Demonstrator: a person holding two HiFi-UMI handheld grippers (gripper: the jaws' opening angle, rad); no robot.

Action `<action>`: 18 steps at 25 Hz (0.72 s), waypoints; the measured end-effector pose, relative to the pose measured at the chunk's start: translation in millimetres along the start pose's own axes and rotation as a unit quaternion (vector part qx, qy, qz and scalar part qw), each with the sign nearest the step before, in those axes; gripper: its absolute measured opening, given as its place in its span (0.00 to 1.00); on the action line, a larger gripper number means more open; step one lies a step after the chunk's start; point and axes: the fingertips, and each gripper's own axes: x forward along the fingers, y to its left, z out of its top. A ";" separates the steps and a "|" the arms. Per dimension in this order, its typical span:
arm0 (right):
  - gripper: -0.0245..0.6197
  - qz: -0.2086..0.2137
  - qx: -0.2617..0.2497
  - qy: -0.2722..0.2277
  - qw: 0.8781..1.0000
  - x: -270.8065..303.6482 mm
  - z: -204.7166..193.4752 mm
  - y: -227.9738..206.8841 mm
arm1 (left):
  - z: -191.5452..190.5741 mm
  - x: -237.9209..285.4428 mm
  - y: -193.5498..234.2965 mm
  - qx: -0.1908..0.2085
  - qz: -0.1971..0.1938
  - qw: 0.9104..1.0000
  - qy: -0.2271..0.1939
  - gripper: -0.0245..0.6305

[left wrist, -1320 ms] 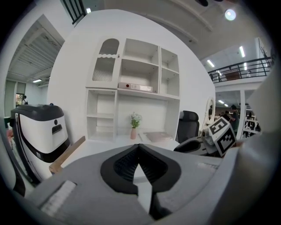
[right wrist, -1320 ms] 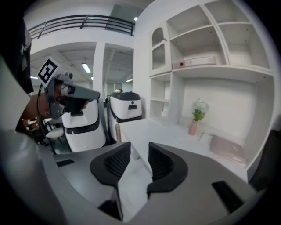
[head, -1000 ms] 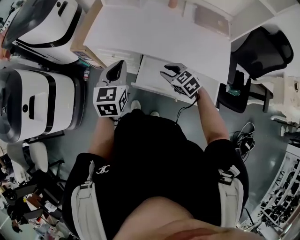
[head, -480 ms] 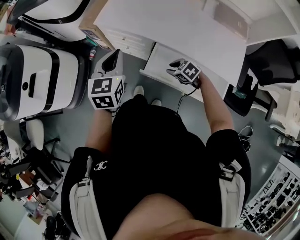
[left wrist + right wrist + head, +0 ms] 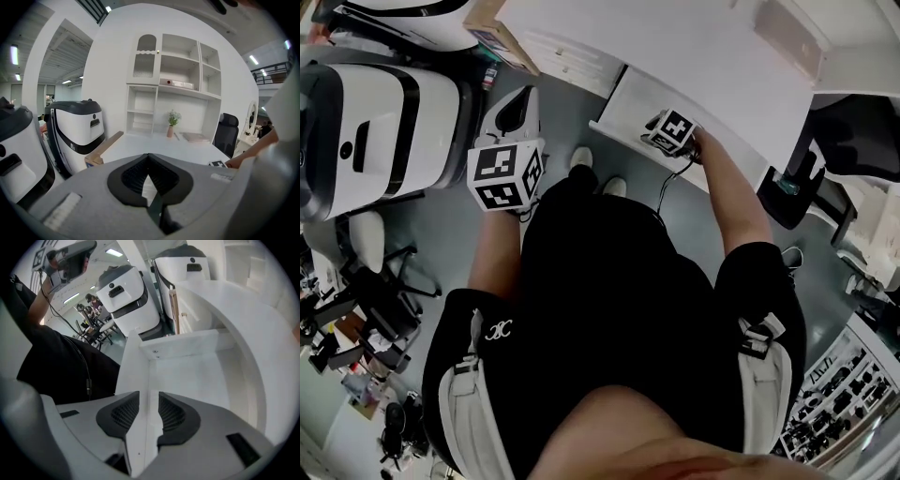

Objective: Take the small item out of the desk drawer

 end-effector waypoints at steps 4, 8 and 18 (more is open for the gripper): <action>0.21 0.007 -0.001 0.038 0.999 20.9 -15.2 -7.6 | -2.6 2.6 8.2 -0.004 0.010 1.000 0.005 0.06; 0.22 0.014 0.016 0.057 0.998 37.6 -23.8 -12.5 | -10.2 2.8 18.8 -0.009 0.020 1.000 0.014 0.06; 0.27 0.019 0.039 0.094 0.995 66.8 -39.2 -19.5 | -14.4 8.8 32.4 -0.014 0.033 0.999 0.023 0.06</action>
